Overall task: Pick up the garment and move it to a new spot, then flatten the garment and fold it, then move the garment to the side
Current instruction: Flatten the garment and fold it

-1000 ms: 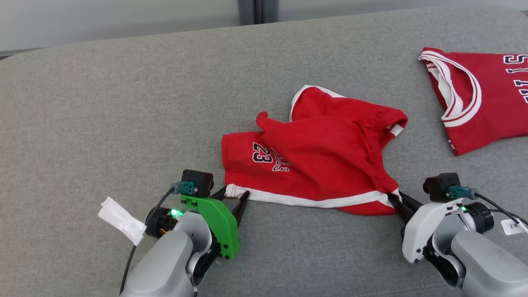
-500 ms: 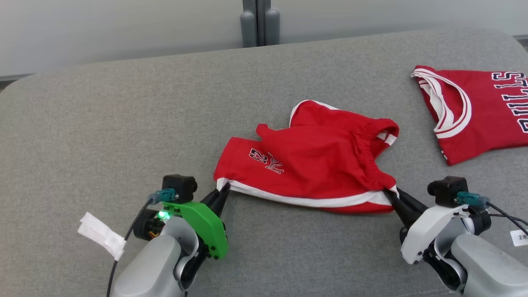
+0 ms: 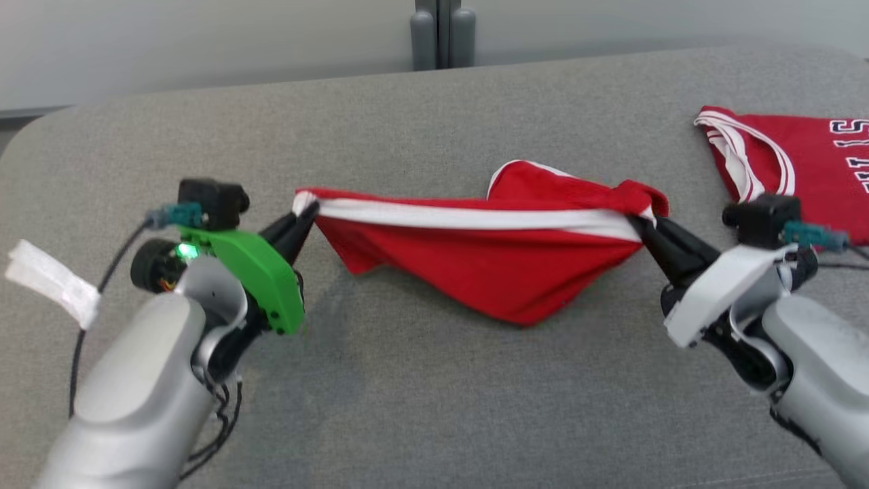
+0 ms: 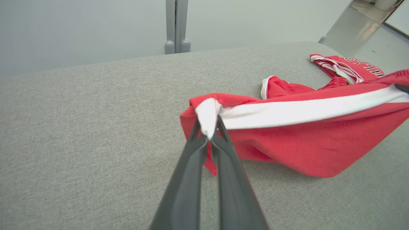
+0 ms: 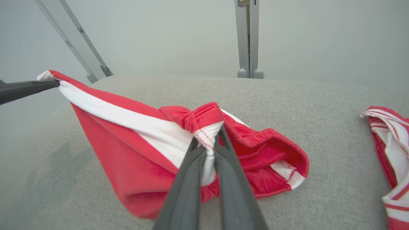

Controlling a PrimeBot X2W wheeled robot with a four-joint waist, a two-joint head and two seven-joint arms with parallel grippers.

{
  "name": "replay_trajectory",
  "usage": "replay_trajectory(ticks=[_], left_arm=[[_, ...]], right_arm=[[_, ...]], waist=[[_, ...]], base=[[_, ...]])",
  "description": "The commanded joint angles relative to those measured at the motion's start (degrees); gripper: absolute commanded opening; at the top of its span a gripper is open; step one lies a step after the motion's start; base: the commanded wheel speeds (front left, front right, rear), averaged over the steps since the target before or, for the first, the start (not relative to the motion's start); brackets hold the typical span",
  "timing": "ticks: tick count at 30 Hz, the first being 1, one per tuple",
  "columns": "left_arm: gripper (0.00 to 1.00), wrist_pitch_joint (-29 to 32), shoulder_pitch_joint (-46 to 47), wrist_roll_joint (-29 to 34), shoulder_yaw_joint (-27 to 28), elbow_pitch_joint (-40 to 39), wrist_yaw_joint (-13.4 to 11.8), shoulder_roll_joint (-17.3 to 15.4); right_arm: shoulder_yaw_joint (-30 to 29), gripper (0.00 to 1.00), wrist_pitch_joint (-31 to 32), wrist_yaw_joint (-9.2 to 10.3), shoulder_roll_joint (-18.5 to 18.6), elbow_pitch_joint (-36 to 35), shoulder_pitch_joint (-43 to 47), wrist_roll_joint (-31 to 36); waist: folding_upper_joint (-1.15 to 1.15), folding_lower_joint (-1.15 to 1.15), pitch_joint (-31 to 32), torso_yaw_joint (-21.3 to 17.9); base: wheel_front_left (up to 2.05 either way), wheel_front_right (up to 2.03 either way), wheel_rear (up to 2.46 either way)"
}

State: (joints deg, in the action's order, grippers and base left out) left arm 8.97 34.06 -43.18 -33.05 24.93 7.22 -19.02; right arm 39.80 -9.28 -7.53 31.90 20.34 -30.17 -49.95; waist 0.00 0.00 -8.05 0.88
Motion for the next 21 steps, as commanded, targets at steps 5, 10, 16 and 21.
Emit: replay_trajectory(ticks=[5, 10, 16, 21], left_arm=[[0.00, 7.32, 12.72, -3.14, 1.13, 3.28, 0.13, -0.34], [0.00, 10.05, 27.07, -4.67, 2.94, 9.24, 0.24, 0.33], [0.00, 8.13, 43.39, -4.51, 6.13, 16.21, 0.26, 0.98], [0.00, 2.65, 55.97, -3.37, 8.64, 20.90, -0.38, 0.76]], right_arm=[[0.61, 0.00, 6.01, 0.07, -0.51, 0.22, -12.50, -5.31], [0.59, 0.00, 10.62, 0.07, -2.21, 4.82, -27.58, -9.95], [-0.73, 0.00, 10.48, 0.07, -5.57, 12.00, -45.57, -12.12], [-2.41, 0.00, 7.36, 0.08, -8.36, 16.09, -58.63, -13.47]], waist=[[0.00, 0.00, -9.94, -0.31], [0.00, 0.00, -18.86, -0.49], [0.00, 0.00, -25.54, -0.26], [0.00, 0.00, -27.97, -0.21]], base=[[0.00, 0.00, 0.00], [0.00, 0.00, 0.00], [0.00, 0.00, 0.00], [0.00, 0.00, 0.00]])
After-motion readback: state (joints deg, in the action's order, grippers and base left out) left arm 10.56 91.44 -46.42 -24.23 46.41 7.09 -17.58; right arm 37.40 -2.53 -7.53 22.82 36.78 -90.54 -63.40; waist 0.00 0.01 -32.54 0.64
